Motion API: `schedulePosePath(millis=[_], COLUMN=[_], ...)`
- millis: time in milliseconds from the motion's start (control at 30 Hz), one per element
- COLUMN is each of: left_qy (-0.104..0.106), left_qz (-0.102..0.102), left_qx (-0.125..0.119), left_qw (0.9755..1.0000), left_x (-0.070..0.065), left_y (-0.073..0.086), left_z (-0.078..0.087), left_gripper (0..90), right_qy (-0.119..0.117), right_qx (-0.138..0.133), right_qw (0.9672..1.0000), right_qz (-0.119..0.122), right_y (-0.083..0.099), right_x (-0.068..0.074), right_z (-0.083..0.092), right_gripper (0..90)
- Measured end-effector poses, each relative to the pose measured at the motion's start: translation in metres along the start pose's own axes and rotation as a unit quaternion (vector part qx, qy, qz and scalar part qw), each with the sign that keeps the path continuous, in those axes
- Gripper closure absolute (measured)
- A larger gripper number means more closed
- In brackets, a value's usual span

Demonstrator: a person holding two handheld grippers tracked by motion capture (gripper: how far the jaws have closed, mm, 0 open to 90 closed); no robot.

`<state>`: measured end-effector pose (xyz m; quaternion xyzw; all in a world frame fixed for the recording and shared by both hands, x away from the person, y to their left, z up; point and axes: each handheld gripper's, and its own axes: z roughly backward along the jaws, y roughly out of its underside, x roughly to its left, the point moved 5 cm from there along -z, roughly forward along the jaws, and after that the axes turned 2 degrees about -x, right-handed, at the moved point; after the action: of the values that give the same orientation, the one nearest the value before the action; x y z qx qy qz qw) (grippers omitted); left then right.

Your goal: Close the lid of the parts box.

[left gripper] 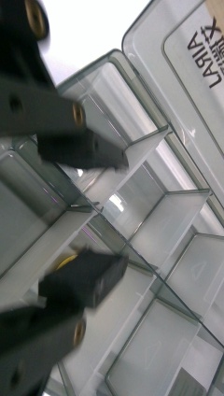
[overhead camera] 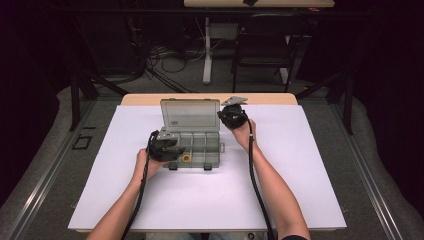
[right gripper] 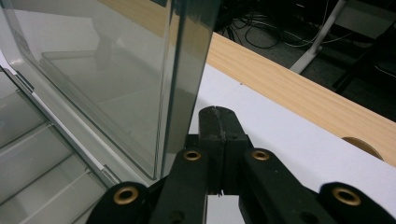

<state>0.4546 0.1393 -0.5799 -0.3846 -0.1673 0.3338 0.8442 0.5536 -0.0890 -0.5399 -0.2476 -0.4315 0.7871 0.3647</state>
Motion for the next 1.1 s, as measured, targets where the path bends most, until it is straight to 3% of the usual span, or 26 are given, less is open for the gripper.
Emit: schedulePosePath(millis=[200, 433, 633, 1100], left_qy=[-0.017, -0.037, -0.057, -0.094], left_qz=[-0.011, 0.000, 0.010, 0.002], left_qx=[-0.030, -0.051, -0.063, -0.067], left_qw=[0.9993, 0.9980, 0.9964, 0.9933], left_x=[0.002, 0.010, 0.022, 0.057], left_y=[-0.007, -0.012, -0.020, -0.055], left_z=[0.007, 0.021, 0.028, 0.051], left_gripper=[25.0, 5.5, 0.4, 0.1], right_qy=[-0.004, -0.004, -0.004, -0.001], right_qx=[-0.006, -0.010, -0.009, -0.012], right_qw=[1.0000, 0.9999, 0.9999, 0.9999], right_qz=[-0.002, 0.003, 0.007, 0.009], right_y=[0.000, -0.001, 0.000, 0.001], right_x=[0.001, 0.002, 0.003, 0.004], right_z=[0.002, 0.004, 0.006, 0.006], right_gripper=[90.0, 90.0, 90.0, 90.0])
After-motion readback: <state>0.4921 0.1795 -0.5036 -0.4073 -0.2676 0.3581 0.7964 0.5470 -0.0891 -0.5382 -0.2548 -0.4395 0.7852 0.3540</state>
